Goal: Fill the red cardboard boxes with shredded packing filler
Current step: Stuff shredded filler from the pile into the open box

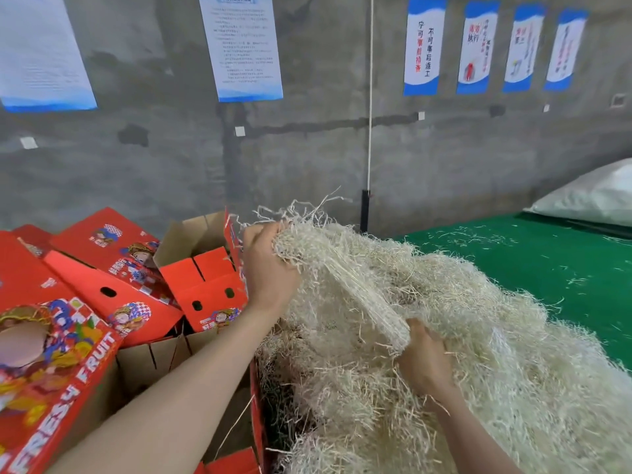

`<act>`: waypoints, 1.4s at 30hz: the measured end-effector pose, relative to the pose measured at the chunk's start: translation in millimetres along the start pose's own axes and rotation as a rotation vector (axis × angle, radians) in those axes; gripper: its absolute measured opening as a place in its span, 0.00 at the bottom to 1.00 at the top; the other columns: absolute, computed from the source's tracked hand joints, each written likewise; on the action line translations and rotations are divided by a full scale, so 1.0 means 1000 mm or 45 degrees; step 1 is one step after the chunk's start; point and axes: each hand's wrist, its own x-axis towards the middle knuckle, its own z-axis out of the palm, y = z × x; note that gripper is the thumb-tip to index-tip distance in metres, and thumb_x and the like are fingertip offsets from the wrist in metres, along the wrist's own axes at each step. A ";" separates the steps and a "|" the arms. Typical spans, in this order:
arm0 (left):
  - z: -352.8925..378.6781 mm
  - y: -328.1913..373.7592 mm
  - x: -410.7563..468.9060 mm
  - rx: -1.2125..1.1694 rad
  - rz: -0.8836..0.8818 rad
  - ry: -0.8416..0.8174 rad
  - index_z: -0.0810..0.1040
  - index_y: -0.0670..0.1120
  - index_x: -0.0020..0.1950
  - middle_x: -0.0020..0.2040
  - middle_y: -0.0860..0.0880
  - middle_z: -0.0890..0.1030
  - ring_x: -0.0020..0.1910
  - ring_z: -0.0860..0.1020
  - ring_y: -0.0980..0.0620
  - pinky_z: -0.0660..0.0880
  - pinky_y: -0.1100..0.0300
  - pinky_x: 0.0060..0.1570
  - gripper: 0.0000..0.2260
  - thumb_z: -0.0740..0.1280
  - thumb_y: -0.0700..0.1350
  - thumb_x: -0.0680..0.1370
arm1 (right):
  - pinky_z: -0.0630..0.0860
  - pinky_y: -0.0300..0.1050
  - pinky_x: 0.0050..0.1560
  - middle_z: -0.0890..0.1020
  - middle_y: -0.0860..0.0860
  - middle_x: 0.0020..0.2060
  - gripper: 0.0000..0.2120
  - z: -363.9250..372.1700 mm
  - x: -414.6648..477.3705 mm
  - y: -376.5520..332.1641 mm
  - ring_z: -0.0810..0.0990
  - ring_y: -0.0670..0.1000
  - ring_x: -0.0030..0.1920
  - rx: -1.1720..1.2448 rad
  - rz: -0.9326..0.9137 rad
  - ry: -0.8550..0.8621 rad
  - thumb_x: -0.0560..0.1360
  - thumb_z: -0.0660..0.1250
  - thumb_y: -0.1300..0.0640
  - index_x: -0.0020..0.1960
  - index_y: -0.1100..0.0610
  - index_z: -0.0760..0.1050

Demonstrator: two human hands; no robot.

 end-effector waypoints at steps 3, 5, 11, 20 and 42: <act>-0.006 -0.016 0.013 -0.152 -0.304 0.117 0.75 0.39 0.60 0.55 0.43 0.72 0.54 0.73 0.46 0.70 0.75 0.51 0.26 0.68 0.24 0.63 | 0.76 0.57 0.56 0.70 0.54 0.64 0.34 -0.003 0.002 0.019 0.70 0.57 0.64 -0.109 0.037 -0.017 0.66 0.56 0.73 0.68 0.51 0.60; -0.016 -0.025 0.029 -0.258 -0.497 0.163 0.72 0.36 0.62 0.58 0.37 0.74 0.57 0.75 0.38 0.74 0.51 0.60 0.23 0.64 0.28 0.67 | 0.74 0.55 0.59 0.66 0.54 0.68 0.35 -0.005 -0.005 0.034 0.66 0.56 0.67 -0.180 0.094 -0.122 0.68 0.58 0.74 0.70 0.50 0.58; -0.014 -0.018 0.019 -0.276 -0.504 -0.063 0.72 0.45 0.59 0.61 0.41 0.74 0.57 0.76 0.42 0.73 0.49 0.61 0.19 0.67 0.32 0.71 | 0.63 0.47 0.66 0.68 0.50 0.67 0.44 -0.068 -0.011 -0.024 0.66 0.54 0.67 0.039 -0.189 -0.552 0.67 0.73 0.54 0.75 0.52 0.51; -0.008 0.024 0.011 -0.571 -0.517 -0.156 0.72 0.51 0.57 0.38 0.57 0.81 0.34 0.79 0.58 0.74 0.66 0.32 0.21 0.62 0.29 0.71 | 0.73 0.33 0.30 0.74 0.51 0.55 0.26 -0.098 -0.016 -0.123 0.79 0.48 0.35 0.806 -0.422 -0.520 0.74 0.64 0.65 0.69 0.51 0.62; -0.031 0.009 0.043 -0.663 -0.706 0.285 0.72 0.48 0.42 0.32 0.51 0.73 0.27 0.71 0.55 0.66 0.65 0.25 0.15 0.58 0.28 0.70 | 0.72 0.47 0.57 0.75 0.57 0.61 0.15 -0.043 0.001 -0.030 0.75 0.56 0.58 -0.048 0.023 -0.359 0.78 0.58 0.59 0.64 0.60 0.68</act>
